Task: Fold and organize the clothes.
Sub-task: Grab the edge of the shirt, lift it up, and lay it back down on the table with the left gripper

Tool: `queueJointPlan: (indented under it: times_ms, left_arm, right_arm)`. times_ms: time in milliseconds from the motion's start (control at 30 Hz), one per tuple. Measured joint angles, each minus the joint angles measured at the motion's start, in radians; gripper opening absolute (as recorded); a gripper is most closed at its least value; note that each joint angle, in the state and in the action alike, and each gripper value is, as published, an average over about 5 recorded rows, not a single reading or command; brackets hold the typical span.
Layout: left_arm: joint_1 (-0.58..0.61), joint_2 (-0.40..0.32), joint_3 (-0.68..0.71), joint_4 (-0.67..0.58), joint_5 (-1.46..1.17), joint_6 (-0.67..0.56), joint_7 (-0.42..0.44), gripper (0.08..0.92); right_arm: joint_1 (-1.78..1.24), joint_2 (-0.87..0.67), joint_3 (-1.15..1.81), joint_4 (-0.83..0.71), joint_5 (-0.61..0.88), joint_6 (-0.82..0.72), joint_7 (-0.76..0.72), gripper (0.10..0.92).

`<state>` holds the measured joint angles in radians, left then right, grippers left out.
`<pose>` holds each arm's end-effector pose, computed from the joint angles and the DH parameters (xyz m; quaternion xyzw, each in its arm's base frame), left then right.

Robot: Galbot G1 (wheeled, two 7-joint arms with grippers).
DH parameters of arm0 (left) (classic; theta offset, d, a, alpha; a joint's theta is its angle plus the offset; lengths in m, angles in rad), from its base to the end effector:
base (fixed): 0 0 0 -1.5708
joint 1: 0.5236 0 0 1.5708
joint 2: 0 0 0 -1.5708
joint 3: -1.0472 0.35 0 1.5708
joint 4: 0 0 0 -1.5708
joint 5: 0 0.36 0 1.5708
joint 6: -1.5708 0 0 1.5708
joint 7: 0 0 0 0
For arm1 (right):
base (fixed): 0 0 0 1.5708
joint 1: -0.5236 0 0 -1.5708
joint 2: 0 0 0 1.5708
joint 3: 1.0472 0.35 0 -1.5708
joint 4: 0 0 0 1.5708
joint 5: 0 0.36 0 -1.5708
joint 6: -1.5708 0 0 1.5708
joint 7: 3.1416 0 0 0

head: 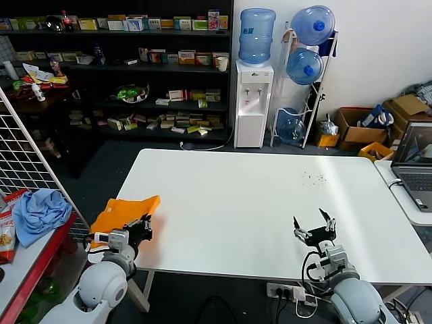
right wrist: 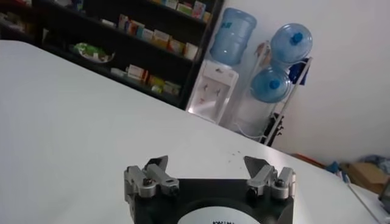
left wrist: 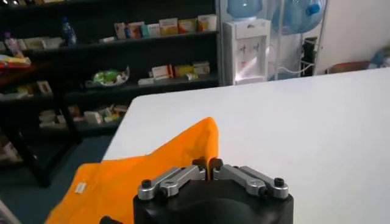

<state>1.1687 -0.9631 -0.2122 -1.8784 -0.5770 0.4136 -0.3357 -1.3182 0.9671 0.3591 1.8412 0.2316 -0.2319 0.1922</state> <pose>0.2929 0.0513 -0.2956 -0.0486 -0.9741 -0.0585 0.2128 0.2652 -0.0973 -0.3240 0.0391 -0.9725 0.1833 0.1381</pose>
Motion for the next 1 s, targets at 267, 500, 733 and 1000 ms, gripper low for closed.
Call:
queueJointPlan:
  times_ms: [267,500,733,1000]
  left_arm:
    - [-0.047,-0.173,0.061,0.060,0.055,-0.033,-0.016,0.113]
    - [-0.096,-0.320,0.112,0.134,0.095,-0.065,-0.036,0.113]
    - [-0.137,-0.451,0.160,0.215,0.105,-0.116,-0.051,0.113]
    - [-0.169,-0.567,0.213,0.294,0.085,-0.199,-0.049,0.113]
  right_arm:
    - [-0.008,-0.003,0.005,-0.008,-0.008,0.005,0.000,0.823]
    - [-0.001,-0.005,0.007,-0.023,-0.008,0.010,0.000,0.823]
    - [0.010,-0.008,0.011,-0.037,-0.002,0.008,0.001,0.823]
    - [0.020,-0.016,0.021,-0.051,0.007,0.000,0.008,0.823]
